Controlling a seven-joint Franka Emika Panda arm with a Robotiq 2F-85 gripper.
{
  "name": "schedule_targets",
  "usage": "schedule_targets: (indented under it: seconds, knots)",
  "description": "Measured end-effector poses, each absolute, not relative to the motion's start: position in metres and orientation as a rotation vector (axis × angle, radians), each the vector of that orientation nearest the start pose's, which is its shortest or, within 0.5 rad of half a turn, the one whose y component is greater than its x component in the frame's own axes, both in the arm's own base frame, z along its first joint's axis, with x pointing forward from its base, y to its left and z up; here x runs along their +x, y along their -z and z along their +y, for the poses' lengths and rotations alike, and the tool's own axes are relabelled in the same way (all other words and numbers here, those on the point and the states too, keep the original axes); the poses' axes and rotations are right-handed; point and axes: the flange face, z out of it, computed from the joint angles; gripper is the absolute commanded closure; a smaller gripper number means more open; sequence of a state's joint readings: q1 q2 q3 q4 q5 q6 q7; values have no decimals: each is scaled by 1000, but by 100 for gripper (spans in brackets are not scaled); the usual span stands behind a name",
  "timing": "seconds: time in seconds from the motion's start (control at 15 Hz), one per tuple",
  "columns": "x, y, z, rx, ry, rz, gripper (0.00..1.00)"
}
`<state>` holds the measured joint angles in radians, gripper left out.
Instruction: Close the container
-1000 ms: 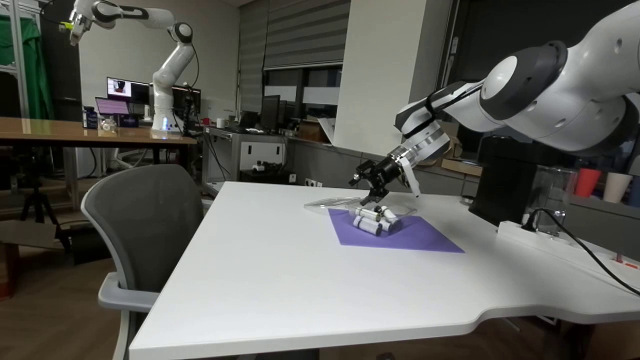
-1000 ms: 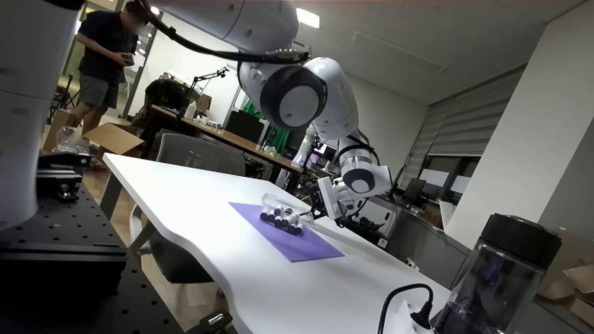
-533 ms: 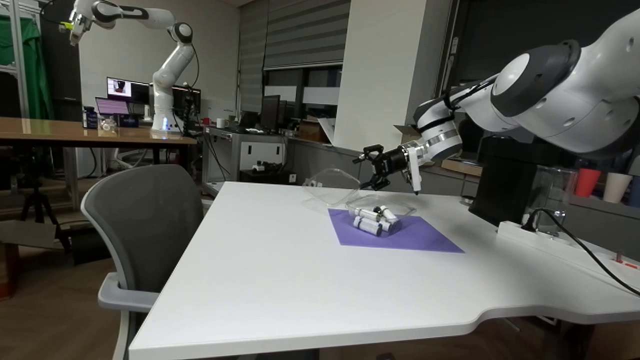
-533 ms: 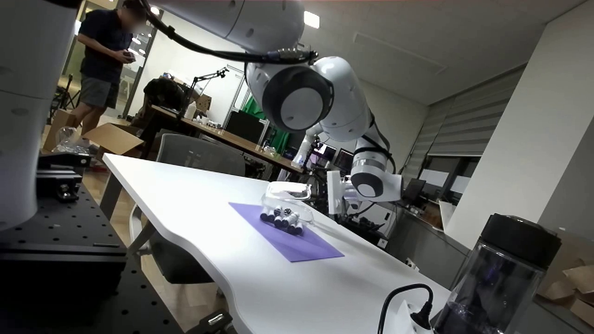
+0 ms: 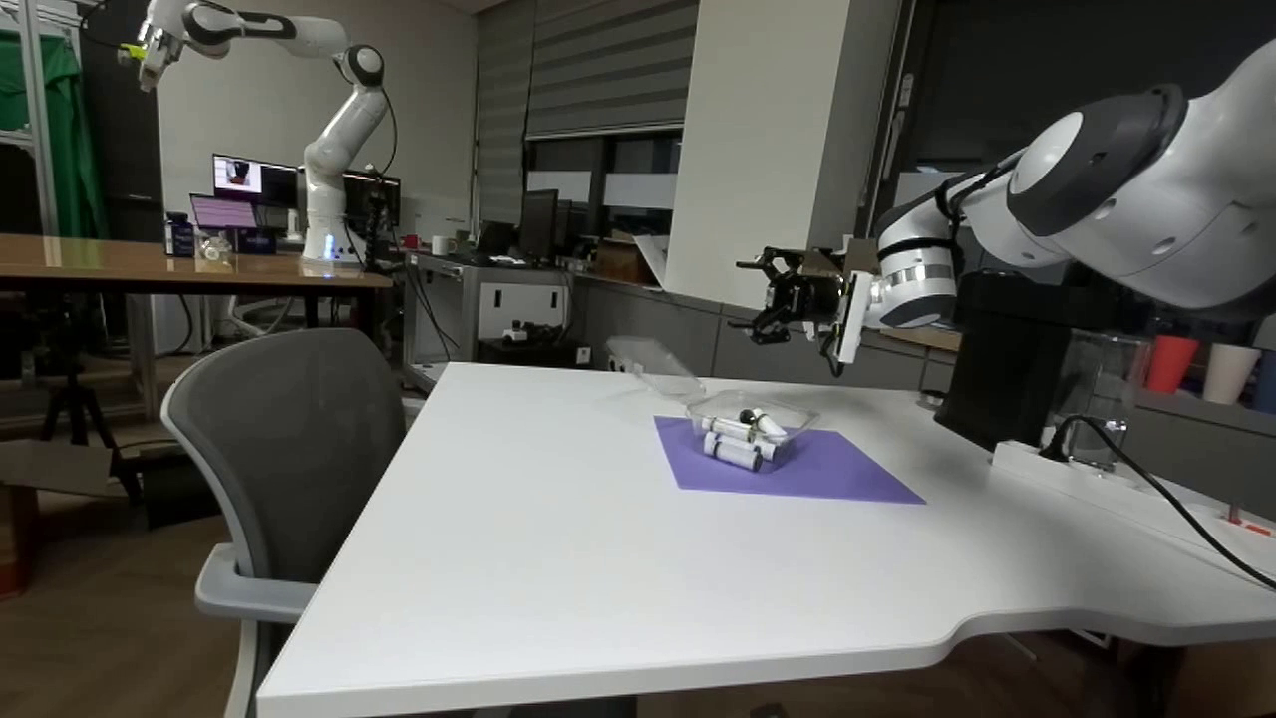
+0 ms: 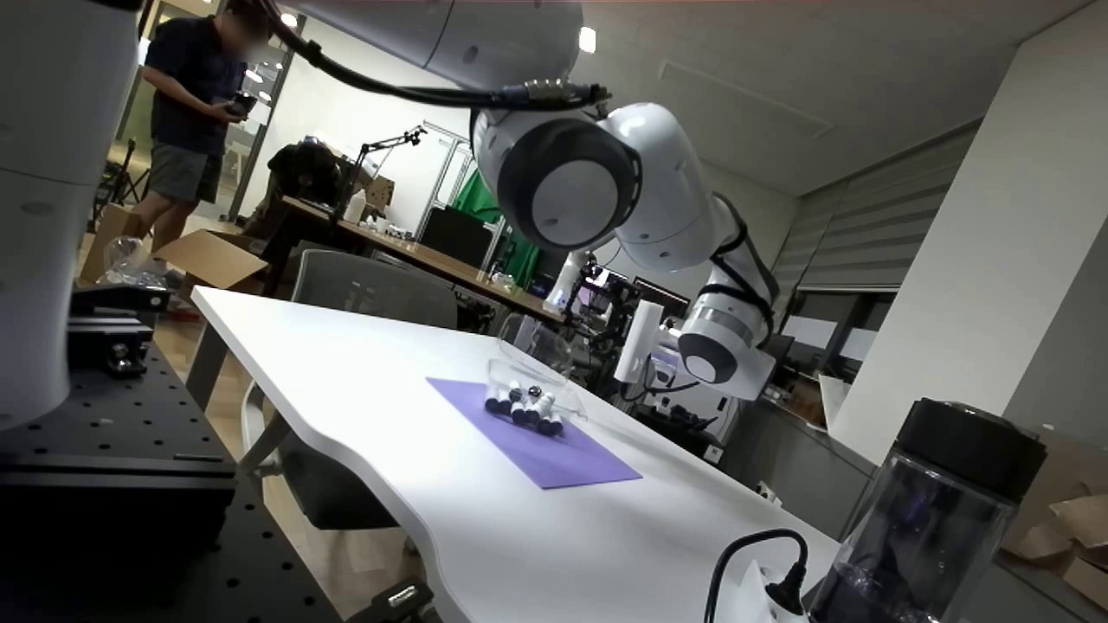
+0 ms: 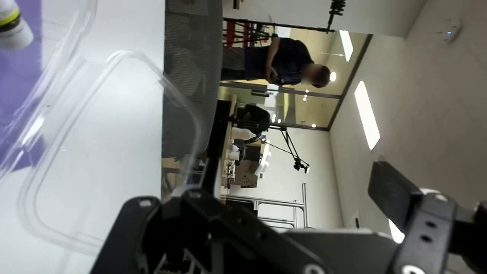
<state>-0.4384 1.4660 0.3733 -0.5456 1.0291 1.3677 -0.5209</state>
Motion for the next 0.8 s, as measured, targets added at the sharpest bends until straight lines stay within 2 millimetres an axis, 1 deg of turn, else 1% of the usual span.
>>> schedule_targets:
  seconds: [0.2, 0.33, 0.53, 0.67, 0.8]
  knots:
    - [746, -174, -126, -1556, 59, -94, 0]
    - [744, -172, -128, -1564, 55, -103, 0]
    - [751, -174, -132, -1687, 105, -134, 0]
    - [758, -175, -128, -1787, 137, -152, 0]
    - [766, -171, -121, -1895, 154, -155, 0]
